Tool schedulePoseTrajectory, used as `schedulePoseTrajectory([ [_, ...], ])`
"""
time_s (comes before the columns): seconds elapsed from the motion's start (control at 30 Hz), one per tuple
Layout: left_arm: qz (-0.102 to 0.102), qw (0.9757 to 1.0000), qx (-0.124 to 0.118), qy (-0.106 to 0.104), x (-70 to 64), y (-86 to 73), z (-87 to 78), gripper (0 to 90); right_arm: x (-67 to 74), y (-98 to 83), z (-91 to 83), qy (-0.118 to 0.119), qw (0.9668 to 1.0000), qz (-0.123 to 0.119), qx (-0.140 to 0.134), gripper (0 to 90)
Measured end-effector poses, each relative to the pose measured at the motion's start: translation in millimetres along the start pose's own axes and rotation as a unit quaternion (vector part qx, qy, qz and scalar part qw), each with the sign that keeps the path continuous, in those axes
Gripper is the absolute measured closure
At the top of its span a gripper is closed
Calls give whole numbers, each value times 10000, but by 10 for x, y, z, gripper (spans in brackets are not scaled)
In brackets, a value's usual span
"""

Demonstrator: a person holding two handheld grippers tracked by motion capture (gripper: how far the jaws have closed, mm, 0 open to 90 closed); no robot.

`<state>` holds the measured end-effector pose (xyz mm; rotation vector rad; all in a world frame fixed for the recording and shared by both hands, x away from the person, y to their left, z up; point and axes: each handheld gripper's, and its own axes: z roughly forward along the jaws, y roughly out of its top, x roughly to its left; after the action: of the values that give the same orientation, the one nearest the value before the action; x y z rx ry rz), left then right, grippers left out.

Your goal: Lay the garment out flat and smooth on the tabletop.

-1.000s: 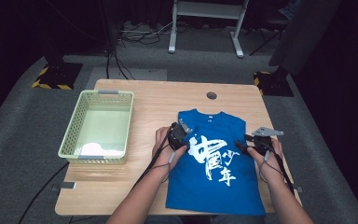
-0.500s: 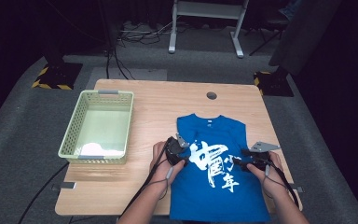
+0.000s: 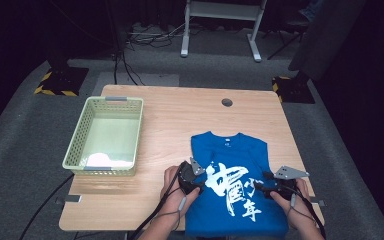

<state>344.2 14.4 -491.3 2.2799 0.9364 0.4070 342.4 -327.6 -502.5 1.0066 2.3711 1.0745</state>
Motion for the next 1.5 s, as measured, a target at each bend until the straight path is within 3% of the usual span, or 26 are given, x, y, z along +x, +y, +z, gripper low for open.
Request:
schedulePoseTrajectory([
  [0.3,9,9999,49,93,-102,-63,-76,390,71,-46,-55,2,10000,-10,-4,392],
  [0.57,6,9999,41,136,-107,-31,-142,355,66,-46,-53,24,10000,21,-2,389],
  [0.97,117,9998,-104,105,-92,146,-214,352,66,-46,-53,21,10000,18,0,389],
  [1.5,144,9993,-295,205,-20,439,-155,372,67,-47,-53,16,10000,11,-3,388],
])
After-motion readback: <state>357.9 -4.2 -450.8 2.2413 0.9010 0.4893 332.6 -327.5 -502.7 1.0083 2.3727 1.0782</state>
